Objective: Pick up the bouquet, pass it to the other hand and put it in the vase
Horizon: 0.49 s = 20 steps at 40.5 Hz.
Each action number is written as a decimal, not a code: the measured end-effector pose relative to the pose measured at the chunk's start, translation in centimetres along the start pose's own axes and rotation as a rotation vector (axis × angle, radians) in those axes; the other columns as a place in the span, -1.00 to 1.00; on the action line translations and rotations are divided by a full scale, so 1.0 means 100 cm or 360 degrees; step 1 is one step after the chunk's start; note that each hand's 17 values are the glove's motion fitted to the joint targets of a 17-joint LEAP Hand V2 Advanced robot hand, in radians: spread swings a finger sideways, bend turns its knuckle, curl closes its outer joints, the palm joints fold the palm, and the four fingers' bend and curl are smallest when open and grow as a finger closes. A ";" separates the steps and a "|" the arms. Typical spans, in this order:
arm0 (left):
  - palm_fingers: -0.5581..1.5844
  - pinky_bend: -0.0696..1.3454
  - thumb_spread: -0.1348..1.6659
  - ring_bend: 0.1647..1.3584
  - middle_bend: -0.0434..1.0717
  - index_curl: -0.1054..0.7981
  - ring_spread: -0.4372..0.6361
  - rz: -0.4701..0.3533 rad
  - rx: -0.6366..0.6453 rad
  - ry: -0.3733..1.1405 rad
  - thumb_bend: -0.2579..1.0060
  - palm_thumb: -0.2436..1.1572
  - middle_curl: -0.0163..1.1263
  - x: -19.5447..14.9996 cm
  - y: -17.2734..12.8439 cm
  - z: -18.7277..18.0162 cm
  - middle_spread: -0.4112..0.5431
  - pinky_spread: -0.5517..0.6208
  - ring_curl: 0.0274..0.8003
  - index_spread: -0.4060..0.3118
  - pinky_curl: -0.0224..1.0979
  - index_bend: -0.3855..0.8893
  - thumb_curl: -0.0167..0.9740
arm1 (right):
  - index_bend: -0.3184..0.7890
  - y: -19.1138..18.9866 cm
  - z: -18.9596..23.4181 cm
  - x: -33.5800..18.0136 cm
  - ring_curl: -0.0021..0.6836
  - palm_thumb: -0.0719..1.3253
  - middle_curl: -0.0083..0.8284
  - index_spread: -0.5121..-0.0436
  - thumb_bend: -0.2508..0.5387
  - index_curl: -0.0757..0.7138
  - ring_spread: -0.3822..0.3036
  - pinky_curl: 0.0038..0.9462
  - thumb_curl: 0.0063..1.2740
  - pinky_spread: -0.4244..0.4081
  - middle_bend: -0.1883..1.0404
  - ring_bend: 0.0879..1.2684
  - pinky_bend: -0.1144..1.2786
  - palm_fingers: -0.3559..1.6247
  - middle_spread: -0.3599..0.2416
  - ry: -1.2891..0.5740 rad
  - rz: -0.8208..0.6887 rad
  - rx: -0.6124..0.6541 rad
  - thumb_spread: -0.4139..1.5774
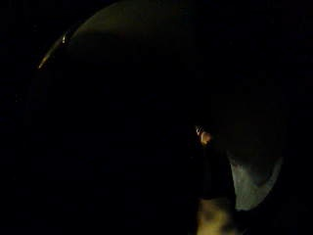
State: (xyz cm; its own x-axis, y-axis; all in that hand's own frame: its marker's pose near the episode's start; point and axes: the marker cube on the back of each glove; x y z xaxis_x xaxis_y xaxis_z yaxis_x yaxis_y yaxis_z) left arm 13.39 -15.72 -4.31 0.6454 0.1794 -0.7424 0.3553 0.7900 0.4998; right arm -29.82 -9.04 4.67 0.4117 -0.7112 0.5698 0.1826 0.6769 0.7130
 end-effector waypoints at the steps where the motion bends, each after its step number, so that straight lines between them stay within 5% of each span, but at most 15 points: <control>1: 0.86 0.09 0.21 0.21 0.40 0.17 -0.86 0.0008 0.0002 0.0005 -0.62 0.42 0.03 0.004 -0.005 -0.005 -0.82 -0.73 0.08 -0.66 -0.11 0.18 -0.10 | -0.13 0.000 -0.001 -0.004 0.45 0.34 0.36 0.17 -0.53 0.61 -0.46 -0.04 -0.02 -0.69 0.36 0.42 0.24 0.49 -0.30 -0.0049 -0.0065 -0.0085 0.12; 5: 0.84 0.11 0.18 0.24 0.44 0.22 -0.88 0.0012 0.0019 0.0045 -0.62 0.44 0.05 0.019 -0.023 -0.025 -0.86 -0.76 0.12 -0.70 -0.09 0.21 -0.07 | -0.28 -0.003 -0.008 -0.010 0.37 0.23 0.28 0.09 -0.52 0.48 -0.45 -0.03 -0.08 -0.53 0.18 0.17 0.20 0.14 -0.31 -0.0097 -0.0182 -0.0289 0.25; 9: 0.82 0.13 0.16 0.25 0.47 0.27 -0.89 -0.0019 0.0055 0.0075 -0.62 0.45 0.06 0.030 -0.043 -0.049 -0.88 -0.77 0.14 -0.73 -0.07 0.22 -0.03 | -0.34 -0.002 -0.030 0.011 0.27 0.14 0.20 0.04 -0.52 0.32 -0.46 -0.09 -0.13 -0.37 0.08 0.08 0.12 0.03 -0.31 0.0284 0.0170 -0.0332 0.30; 15: 0.80 0.15 0.12 0.28 0.49 0.34 -0.90 -0.0030 0.0162 0.0058 -0.63 0.46 0.07 0.041 -0.070 -0.098 -0.90 -0.78 0.17 -0.75 -0.06 0.23 0.02 | -0.30 -0.015 -0.052 0.009 0.16 0.08 0.13 -0.03 -0.47 0.16 -0.43 -0.17 -0.17 -0.13 -0.02 -0.03 0.03 -0.11 -0.26 0.0238 0.0061 -0.0379 0.36; 20: 0.80 0.15 0.09 0.28 0.49 0.38 -0.90 0.0004 0.0259 0.0029 -0.63 0.47 0.07 0.034 -0.089 -0.128 -0.90 -0.78 0.18 -0.75 -0.05 0.23 0.06 | -0.30 -0.018 -0.070 0.013 0.10 0.04 0.07 -0.05 -0.46 0.04 -0.36 -0.20 -0.21 0.03 -0.10 -0.10 0.02 -0.17 -0.22 0.0383 0.0307 -0.0378 0.38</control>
State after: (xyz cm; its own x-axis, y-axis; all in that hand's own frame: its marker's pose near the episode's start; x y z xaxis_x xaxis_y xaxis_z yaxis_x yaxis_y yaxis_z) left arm 3.81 -14.63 -17.01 0.6344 0.1930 -0.7485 0.4595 0.6845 0.5660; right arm -23.40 -9.87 1.28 0.6511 -0.5209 0.5520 0.2716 0.8391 0.4714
